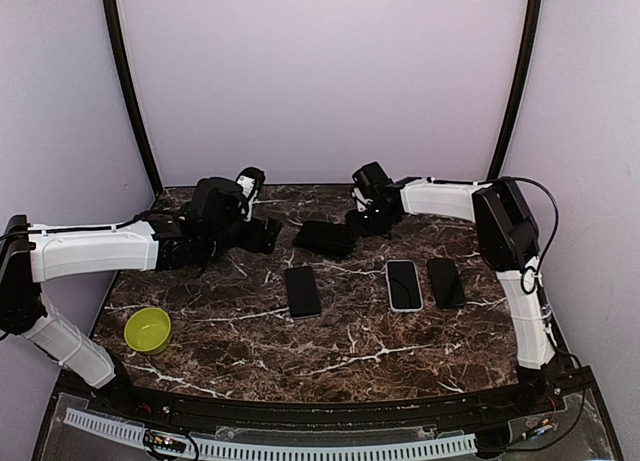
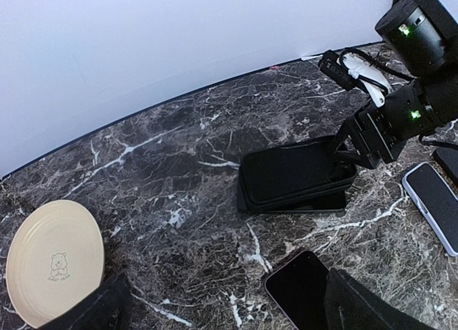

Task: Put the phone into the phone case
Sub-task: Pick up the phone case from the center of the board, then place the phone case at the center of the board.

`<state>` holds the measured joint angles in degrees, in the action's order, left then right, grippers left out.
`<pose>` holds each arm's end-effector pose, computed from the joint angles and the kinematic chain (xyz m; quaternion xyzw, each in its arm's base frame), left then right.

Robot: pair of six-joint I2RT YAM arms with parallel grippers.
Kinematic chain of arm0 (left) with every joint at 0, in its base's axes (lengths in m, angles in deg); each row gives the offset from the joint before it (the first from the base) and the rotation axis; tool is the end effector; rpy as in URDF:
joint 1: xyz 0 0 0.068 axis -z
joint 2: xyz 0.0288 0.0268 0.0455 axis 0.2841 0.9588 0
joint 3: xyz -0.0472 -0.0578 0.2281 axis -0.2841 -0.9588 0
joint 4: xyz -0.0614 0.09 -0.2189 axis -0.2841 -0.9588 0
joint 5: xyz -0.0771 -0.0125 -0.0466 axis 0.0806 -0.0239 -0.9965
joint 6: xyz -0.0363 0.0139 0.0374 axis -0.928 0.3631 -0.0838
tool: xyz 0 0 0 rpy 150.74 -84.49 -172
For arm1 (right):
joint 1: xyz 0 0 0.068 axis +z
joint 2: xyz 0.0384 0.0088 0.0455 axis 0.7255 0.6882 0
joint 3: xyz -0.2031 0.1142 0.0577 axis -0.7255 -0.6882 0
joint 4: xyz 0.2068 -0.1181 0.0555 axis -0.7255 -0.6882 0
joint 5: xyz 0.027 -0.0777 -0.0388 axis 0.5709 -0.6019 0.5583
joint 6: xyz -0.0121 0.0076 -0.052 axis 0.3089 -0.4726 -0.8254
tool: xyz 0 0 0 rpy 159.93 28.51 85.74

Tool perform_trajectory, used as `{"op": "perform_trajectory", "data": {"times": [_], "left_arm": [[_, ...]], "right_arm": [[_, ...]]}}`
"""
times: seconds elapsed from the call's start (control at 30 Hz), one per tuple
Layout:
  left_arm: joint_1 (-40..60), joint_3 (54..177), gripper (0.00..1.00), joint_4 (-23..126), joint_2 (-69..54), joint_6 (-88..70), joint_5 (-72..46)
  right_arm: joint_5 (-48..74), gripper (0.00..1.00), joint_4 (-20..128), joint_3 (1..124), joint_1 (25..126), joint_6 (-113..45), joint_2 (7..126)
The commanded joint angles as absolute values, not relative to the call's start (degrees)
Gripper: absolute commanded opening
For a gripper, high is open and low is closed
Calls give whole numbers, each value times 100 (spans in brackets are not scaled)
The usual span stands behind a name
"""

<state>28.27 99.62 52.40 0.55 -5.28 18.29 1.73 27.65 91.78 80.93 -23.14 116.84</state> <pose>0.2374 -0.2159 0.2501 0.1577 0.8124 -0.0856 0.5548 0.3869 0.2621 0.1518 -0.1270 0.9405 0.1072 0.2962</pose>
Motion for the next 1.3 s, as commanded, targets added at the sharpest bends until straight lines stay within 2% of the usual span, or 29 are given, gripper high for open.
{"op": "perform_trajectory", "data": {"times": [0.0,0.07,0.2,0.4,0.93,1.27], "left_arm": [[2805,10068,96,5160,82,-505,1758],[2808,10102,96,5103,94,-566,1688],[2808,10105,96,5096,80,-609,1534],[2805,10133,96,5075,74,-554,1640],[2807,10101,96,5143,-82,-456,1620],[2806,10124,96,5125,-45,-375,1525]], "right_arm": [[171,52,2772,9312,8059,-1932,11818],[254,44,2889,9159,8054,-1864,11782],[420,22,3152,8919,8056,-1702,11679],[544,1,3229,8882,8027,-1604,11572],[457,0,3694,8324,8102,-2057,10355],[1062,0,3802,6491,8610,-3991,8579]]}}
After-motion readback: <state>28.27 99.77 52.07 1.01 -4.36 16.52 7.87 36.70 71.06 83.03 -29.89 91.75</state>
